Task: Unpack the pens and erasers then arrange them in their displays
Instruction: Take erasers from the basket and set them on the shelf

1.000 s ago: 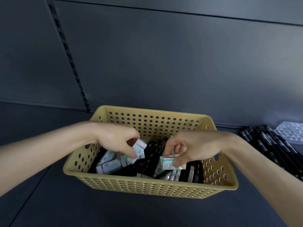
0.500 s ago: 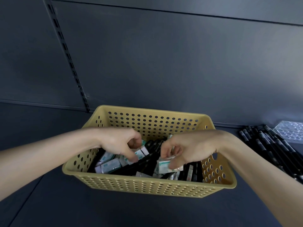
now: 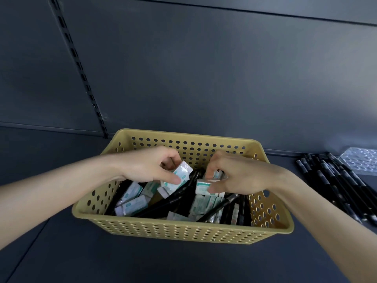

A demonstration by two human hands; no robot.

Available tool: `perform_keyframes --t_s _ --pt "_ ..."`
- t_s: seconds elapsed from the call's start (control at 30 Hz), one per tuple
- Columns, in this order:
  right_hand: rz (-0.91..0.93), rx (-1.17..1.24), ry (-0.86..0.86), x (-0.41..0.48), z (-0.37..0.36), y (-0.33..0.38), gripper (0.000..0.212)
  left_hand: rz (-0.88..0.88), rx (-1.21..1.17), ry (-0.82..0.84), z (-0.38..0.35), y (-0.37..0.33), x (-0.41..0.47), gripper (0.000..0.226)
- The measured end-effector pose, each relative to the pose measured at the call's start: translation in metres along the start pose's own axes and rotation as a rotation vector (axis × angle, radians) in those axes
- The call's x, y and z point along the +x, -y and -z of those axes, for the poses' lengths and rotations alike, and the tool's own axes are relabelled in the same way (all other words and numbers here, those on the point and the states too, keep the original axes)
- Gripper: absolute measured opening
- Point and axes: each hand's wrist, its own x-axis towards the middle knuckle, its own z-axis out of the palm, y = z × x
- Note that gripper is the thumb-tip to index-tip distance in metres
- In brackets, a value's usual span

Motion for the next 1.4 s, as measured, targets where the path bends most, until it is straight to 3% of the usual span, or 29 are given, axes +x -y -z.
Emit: perform_keyframes --t_s 0.17,0.53,0.83,1.1,1.27,1.4 --pt "-0.005 0.029 -0.009 0.004 0.001 0.003 0.025 -0.005 -0.075 0.023 0.0 0.001 0.001 0.02" --pt "0.006 -0.036 0.002 0.005 0.002 0.004 0.036 0.005 0.118 0.077 -0.003 0.003 0.005 0.037" --pt "0.049 0.104 -0.101 0.008 -0.001 0.005 0.026 0.011 0.239 0.105 -0.003 0.009 0.01 0.033" --pt "0.031 0.112 -0.043 0.004 0.002 0.007 0.029 0.069 0.328 0.086 -0.003 0.007 0.009 0.043" --pt "0.027 0.03 0.031 0.007 0.003 0.01 0.041 0.083 0.317 0.087 -0.006 0.005 0.009 0.046" --pt "-0.011 0.081 -0.028 0.005 0.004 0.006 0.045 0.075 0.203 0.016 0.0 0.002 0.005 0.044"
